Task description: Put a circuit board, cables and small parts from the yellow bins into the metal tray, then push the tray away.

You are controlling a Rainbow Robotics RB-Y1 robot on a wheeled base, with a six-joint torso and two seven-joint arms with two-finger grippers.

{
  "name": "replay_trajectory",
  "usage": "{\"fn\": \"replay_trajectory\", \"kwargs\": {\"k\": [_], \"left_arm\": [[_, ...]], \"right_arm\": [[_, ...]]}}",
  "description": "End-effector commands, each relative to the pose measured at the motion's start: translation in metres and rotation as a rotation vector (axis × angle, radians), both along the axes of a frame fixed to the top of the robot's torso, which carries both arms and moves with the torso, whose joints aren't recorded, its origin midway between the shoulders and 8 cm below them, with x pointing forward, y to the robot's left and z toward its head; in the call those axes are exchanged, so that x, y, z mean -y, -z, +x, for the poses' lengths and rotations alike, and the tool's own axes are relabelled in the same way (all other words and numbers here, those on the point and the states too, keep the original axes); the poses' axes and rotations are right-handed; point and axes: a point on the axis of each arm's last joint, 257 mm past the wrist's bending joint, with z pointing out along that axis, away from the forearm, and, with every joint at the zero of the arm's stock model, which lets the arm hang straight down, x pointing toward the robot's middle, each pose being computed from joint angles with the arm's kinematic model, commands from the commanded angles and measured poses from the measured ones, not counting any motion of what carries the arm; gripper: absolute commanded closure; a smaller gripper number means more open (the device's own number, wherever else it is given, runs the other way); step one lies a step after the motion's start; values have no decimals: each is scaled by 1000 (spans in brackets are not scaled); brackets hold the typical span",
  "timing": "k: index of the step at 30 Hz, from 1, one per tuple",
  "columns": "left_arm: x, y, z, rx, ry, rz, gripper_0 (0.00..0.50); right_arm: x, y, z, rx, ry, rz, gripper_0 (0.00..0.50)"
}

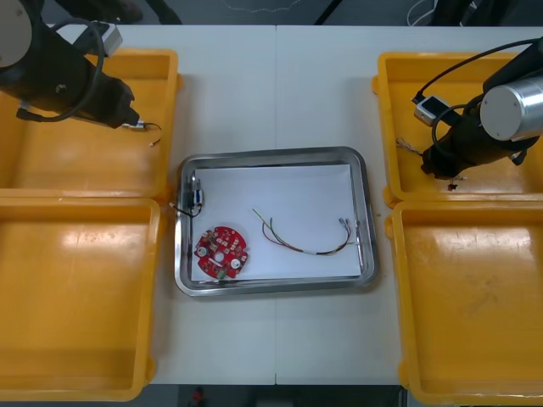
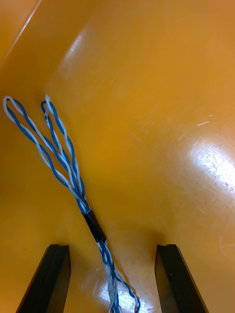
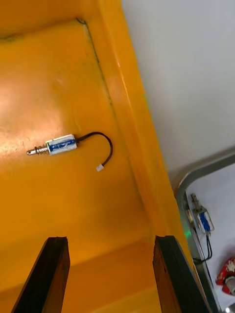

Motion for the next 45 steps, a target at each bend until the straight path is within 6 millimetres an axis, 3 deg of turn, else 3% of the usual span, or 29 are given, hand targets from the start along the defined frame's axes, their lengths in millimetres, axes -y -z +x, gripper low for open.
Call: {"fn": "replay_trajectory", "kwargs": {"k": [1,15,17,18,19,21,22,26,32,38,45], "left_arm": [[-17,-44,24,155,197,123,0],[-33,-29,57,274,415,262,0],[-36,-25,62,289,438,279,0],[-34,-23,65,301,456,285,0],[-33,-19,68,314,468,282,0],[-31,-14,73,333,486,277,0],[-30,-11,76,347,498,277,0],[-32,-1,86,378,518,301,0],[-34,15,96,412,555,362,0],[-36,33,101,433,590,369,0],[-26,45,99,426,618,359,0]], "right_arm": [[-9,-10,13,32,-39,-39,0],[-8,1,7,12,-26,-23,0],[-7,4,5,6,-22,-22,38],[-6,4,4,5,-20,-22,129],[-6,6,4,3,-18,-20,324],[-5,7,3,2,-13,-20,462],[-4,8,3,1,-10,-20,498],[-5,8,3,0,-5,-14,500],[-5,-10,6,23,-1,-13,500],[-3,-47,-4,34,2,-78,500],[-9,-93,-33,9,8,-67,500]]}}
